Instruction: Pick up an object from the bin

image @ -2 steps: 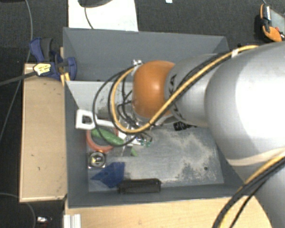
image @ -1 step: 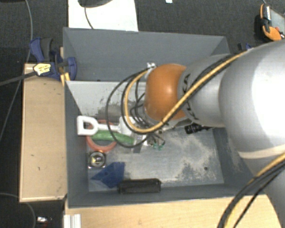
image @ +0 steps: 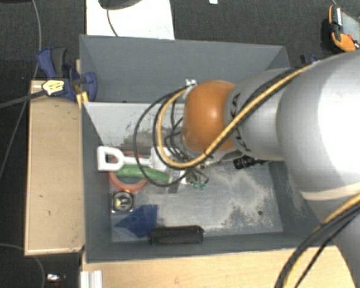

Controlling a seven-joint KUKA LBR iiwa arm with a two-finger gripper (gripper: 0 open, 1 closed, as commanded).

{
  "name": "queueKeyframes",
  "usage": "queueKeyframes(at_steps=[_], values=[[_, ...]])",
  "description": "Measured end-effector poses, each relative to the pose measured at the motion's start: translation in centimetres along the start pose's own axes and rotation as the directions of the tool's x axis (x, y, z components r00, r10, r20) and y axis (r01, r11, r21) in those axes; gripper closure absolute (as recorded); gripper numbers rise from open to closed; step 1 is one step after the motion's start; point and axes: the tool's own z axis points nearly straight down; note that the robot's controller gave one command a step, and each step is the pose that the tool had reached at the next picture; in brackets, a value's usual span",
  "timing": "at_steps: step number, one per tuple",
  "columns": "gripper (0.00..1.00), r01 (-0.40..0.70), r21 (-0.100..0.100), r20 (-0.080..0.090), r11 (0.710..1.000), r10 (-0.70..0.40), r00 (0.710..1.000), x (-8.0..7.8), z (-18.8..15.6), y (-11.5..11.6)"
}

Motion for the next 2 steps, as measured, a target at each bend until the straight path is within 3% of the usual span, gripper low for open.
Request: queueKeyframes(at_steps=[2], values=[[1.0,-0.001,0.0,0.0,1.0,0.001,1.0,0.0,-0.21,-0.03]])
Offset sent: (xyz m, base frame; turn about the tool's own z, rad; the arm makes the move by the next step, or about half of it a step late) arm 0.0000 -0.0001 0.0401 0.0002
